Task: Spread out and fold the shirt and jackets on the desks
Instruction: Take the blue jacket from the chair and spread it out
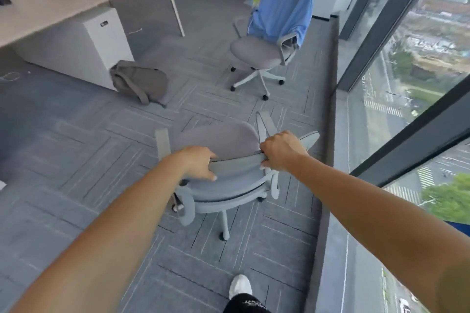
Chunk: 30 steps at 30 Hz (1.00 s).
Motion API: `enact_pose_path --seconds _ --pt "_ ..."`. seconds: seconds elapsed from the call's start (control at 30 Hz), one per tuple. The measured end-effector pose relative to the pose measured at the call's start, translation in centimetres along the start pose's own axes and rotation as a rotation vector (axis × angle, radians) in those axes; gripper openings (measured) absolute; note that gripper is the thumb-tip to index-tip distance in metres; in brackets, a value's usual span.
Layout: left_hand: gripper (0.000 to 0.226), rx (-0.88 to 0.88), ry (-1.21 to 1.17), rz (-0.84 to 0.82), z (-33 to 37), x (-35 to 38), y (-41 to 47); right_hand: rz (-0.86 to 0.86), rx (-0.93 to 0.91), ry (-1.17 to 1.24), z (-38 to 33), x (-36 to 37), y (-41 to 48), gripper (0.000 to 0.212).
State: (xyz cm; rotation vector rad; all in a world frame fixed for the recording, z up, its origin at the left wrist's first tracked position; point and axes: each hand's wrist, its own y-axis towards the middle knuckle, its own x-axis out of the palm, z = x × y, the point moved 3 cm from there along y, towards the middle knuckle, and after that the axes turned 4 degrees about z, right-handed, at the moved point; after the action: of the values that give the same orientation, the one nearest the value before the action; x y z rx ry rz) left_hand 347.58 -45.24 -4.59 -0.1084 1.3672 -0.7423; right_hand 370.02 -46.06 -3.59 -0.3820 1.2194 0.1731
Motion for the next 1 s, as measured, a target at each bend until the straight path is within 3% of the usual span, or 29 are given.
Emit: enact_pose_path --seconds 0.17,0.33,0.47,0.53,0.73,0.9,1.0 --pt "0.063 -0.001 -0.029 0.01 -2.0 3.3 -7.4 -0.059 -0.272 -0.05 -6.2 -2.2 -3.9 0.05" --pt "0.068 0.01 -0.021 0.04 -1.5 6.2 -12.2 -0.085 -0.303 0.056 -8.8 -1.2 -7.6 0.049" --pt "0.059 -0.014 -0.096 -0.041 -1.7 6.9 -14.8 -0.111 -0.393 0.095 -10.6 -1.8 -8.5 0.057" --pt "0.052 -0.034 -0.17 0.005 -3.0 8.0 -16.1 -0.093 -0.446 0.115 -11.8 -2.0 -8.5 0.058" --pt "0.057 -0.22 -0.094 0.21 -5.7 8.3 -18.2 -0.024 -0.553 0.075 -14.4 -3.9 -5.8 0.059" --pt "0.047 -0.451 0.024 0.314 -7.3 7.6 -18.2 0.061 -0.636 0.029 -14.7 -4.9 -0.6 0.059" --pt "0.028 -0.535 -0.039 0.339 -7.7 6.7 -16.2 0.045 -0.589 0.178 -12.7 -4.4 3.7 0.07"
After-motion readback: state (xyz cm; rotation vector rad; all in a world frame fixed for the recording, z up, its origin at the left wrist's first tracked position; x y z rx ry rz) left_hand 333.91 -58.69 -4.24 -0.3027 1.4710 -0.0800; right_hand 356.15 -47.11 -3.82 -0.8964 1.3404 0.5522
